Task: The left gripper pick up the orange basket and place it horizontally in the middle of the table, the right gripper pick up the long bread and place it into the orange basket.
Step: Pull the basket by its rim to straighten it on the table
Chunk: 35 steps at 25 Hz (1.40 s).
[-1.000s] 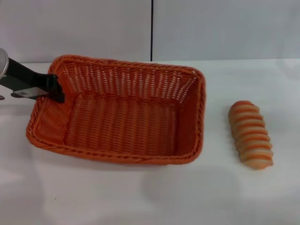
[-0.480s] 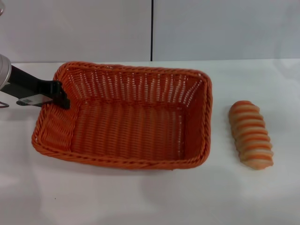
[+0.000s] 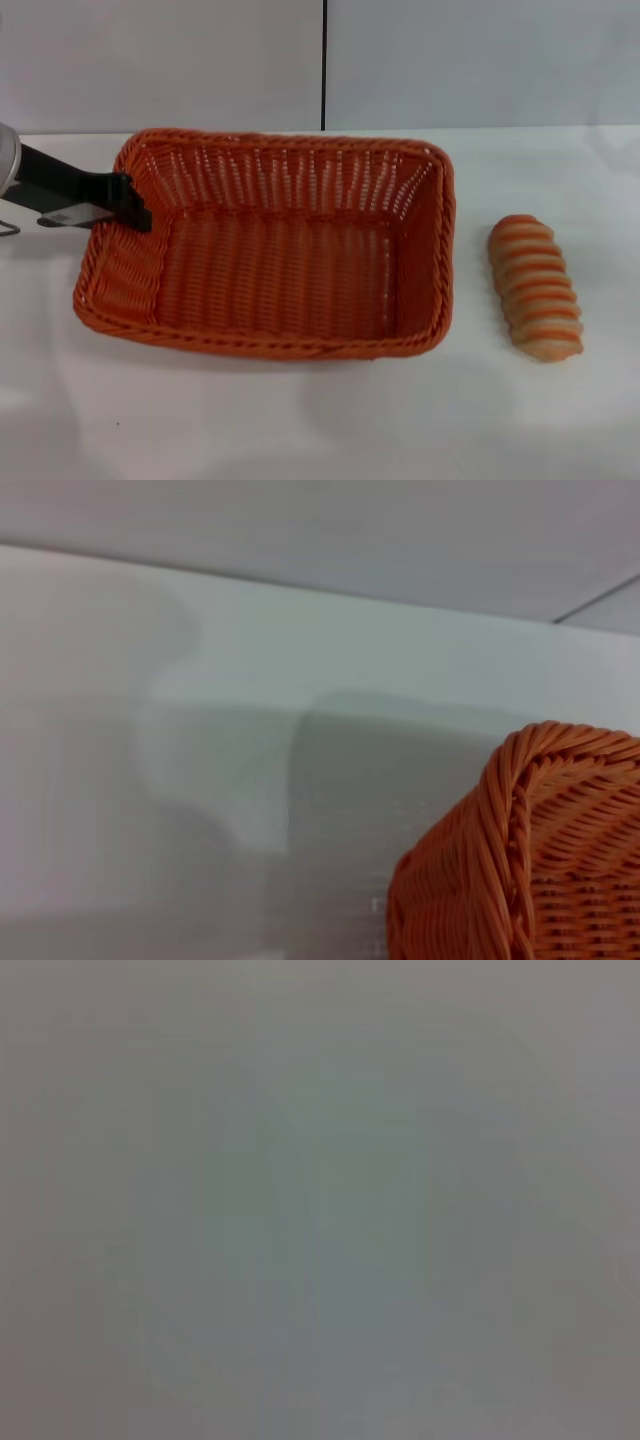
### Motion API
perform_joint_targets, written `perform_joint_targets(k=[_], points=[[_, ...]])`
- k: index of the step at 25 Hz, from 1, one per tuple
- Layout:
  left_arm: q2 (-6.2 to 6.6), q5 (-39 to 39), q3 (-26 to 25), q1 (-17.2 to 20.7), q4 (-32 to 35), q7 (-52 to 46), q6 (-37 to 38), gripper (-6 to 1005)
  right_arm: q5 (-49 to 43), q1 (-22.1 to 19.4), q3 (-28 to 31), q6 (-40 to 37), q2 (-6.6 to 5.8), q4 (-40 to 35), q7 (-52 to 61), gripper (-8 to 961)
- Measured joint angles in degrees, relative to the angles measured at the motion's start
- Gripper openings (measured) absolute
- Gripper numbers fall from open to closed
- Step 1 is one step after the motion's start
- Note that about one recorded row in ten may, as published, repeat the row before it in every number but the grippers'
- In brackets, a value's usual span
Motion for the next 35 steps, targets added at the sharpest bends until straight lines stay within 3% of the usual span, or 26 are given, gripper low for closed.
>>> perform_joint_targets(k=[11,21,29,35], points=[[0.45,0.4,5.4,0.8,0.1,0.1,0.9,167,0.1,-0.5,0.0,-0.1,0.53,-0.3,-0.1,704],[0.86,1.9,2.8,1.2,0.9,0.2,1.9,172,0.1,-0.9,0.0,-0.4,1.0,-0.8,-0.1,703],[1.1,2.3,2.1,2.3,0.8,0.3,2.6,579,0.1,-0.9,0.0,-0.5,1.69,-1.0,-0.1,703],[1.29,0.7,-2.3,2.5,0.8,2.2,3.8,599,0.0,-1.0,0.2,-0.6,2.29,-1.6,-0.1,703]])
